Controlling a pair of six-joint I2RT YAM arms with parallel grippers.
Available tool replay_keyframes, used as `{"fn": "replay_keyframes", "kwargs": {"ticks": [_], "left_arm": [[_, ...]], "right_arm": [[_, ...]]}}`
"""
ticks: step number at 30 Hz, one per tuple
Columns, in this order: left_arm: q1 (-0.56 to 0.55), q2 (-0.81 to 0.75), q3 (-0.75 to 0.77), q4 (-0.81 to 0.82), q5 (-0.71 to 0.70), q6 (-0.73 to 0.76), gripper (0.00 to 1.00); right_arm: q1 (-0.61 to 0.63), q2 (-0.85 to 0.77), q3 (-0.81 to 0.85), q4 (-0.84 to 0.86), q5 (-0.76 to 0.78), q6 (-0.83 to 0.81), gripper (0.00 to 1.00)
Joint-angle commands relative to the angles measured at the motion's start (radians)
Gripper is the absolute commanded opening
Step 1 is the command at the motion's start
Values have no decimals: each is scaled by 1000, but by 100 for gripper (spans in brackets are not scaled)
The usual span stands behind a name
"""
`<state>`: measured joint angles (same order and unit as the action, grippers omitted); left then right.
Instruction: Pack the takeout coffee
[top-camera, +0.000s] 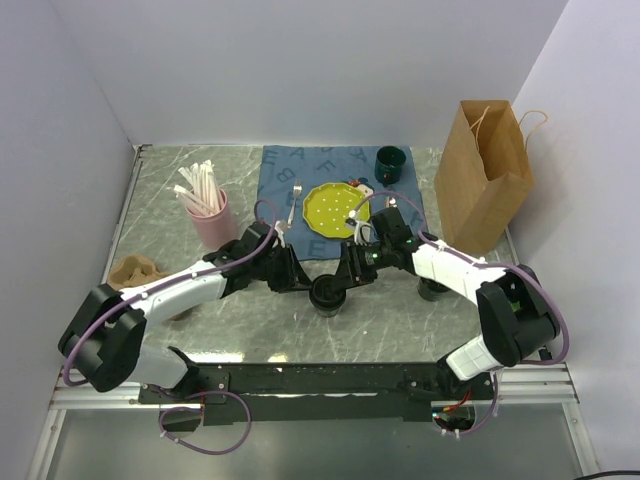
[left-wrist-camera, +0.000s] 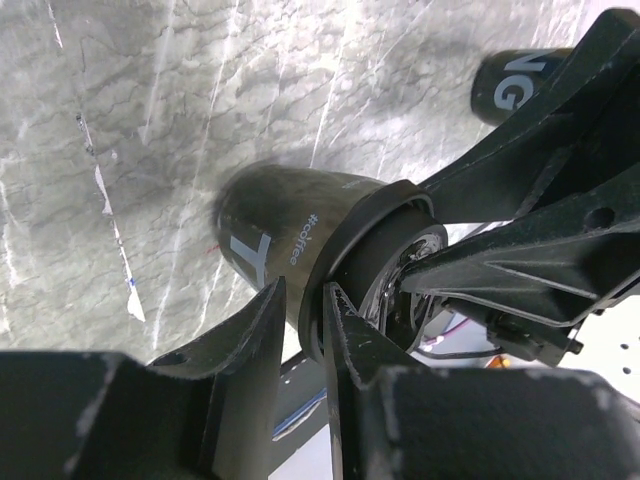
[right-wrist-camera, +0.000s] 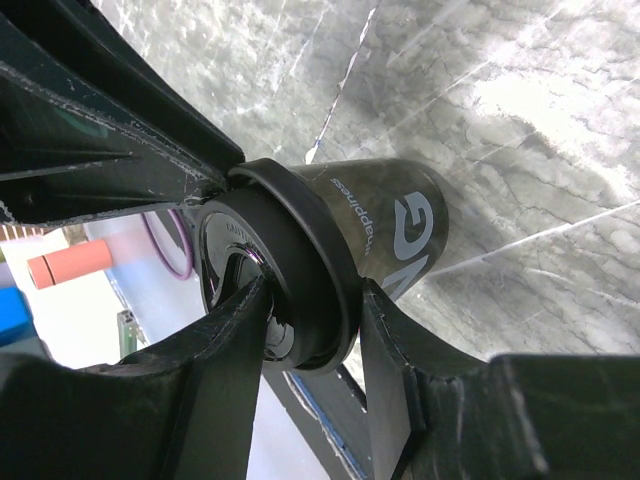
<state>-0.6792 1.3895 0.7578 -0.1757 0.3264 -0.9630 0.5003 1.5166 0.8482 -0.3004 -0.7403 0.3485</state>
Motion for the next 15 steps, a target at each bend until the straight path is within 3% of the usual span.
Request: {"fn": "replay_keyframes", "kwargs": {"ticks": [1, 5, 8, 15], "left_arm": [[-57, 155, -110, -120, -72, -32, 26], [-80, 201, -127, -120, -84, -52, 27], [-91, 152, -101, -159, -95, -57, 29], [-91, 56, 78, -278, -86, -19, 40]], "right_arm": [[34, 74, -110, -36, 179, -78, 36], [29, 68, -101, -40, 168, -95, 36], [27, 54, -57, -74, 137, -134, 36], [38, 65, 64, -210, 124, -226, 37]]}}
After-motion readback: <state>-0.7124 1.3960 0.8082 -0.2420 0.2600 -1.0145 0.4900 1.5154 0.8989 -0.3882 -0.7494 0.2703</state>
